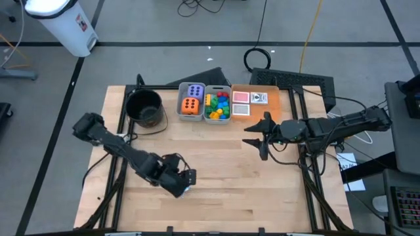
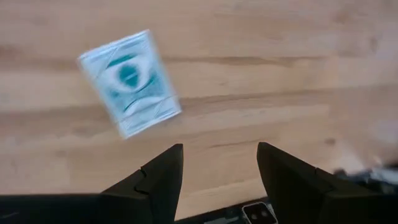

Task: Pick & Place Toys
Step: Put the blue playing card into the orange bin

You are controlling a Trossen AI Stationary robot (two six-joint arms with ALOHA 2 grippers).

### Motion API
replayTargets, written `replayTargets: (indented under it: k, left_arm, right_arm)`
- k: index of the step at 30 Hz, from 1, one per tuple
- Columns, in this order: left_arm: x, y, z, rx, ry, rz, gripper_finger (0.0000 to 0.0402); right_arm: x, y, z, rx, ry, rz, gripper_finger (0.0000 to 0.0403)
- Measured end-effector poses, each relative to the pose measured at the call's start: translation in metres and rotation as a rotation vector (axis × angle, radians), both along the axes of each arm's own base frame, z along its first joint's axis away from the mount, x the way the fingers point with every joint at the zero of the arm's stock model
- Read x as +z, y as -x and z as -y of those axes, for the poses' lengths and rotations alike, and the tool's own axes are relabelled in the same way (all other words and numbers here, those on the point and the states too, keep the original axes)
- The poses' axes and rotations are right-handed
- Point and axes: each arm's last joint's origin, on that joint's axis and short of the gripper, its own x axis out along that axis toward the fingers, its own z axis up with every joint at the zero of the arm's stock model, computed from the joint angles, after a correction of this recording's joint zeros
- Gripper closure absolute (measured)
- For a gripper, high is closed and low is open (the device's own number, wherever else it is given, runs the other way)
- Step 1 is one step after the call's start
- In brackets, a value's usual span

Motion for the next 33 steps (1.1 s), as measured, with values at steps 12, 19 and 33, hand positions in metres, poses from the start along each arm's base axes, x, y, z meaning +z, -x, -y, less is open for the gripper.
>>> replayTargets:
  k: [12, 19, 33]
  left_arm:
    - [-0.012, -0.001, 0.012, 0.135, -0.052, -0.064, 0.0188]
    - [-0.018, 0.005, 0.002, 0.143, -0.101, -0.154, 0.0187]
    - [-0.018, 0.006, 0.000, 0.148, -0.112, -0.170, 0.0020]
  right_arm:
    - [0.000, 0.000, 0.000, 0.003, 0.000, -0.002, 0.0200]
    - [-0.001, 0.000, -0.002, 0.050, -0.016, -0.014, 0.0200]
    - [-0.002, 0.001, -0.002, 0.044, -0.030, -0.027, 0.0200]
